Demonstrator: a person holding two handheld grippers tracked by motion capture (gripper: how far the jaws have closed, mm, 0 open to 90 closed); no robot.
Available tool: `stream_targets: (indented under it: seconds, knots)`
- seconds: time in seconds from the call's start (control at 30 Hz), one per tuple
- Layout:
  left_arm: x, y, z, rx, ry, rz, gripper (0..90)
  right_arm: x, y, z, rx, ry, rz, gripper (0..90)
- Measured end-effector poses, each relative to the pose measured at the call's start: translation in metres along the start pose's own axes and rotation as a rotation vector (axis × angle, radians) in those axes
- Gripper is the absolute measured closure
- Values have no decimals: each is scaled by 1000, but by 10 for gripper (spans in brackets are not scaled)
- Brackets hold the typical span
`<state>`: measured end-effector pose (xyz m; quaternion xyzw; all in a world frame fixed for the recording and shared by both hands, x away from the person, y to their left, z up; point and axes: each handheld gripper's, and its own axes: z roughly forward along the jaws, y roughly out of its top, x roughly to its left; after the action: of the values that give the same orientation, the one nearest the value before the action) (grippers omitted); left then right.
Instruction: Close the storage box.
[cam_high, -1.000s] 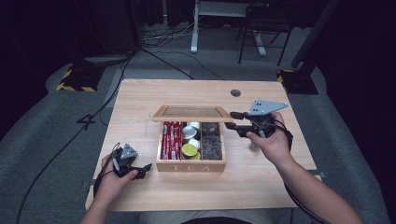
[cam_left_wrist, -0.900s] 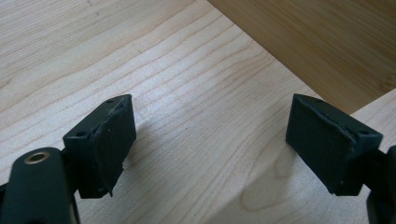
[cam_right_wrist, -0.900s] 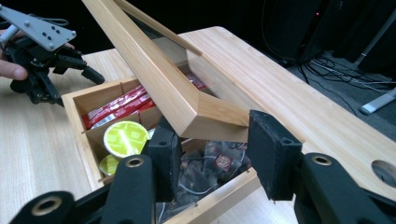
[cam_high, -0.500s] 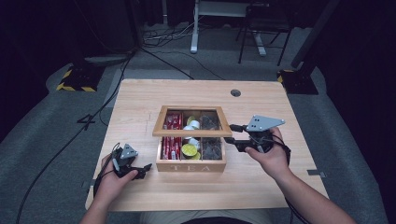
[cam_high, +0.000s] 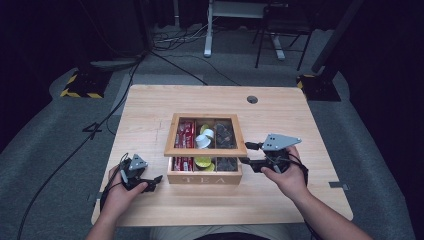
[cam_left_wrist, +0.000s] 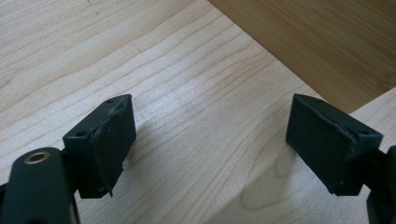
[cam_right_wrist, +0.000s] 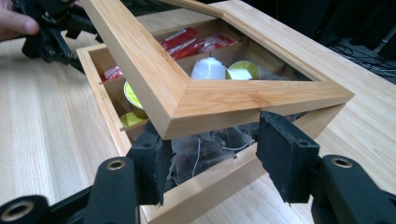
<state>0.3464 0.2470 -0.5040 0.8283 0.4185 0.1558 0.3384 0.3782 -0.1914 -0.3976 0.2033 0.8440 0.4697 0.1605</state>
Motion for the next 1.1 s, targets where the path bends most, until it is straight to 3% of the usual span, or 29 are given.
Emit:
stream_targets:
  seconds: [0.8,1.0,1.03,1.1]
  knots:
    - [0,0,0,1,1,3,164,12,-20,11,96,-7,-29,452]
    - [0,0,0,0,0,-1,163,16,-21,14,144,-14,-47,422]
    - [0,0,0,0,0,-2,163,20,-20,16,186,-7,-60,367]
    - [0,0,0,2,-1,-1,163,24,-20,18,211,8,-66,357]
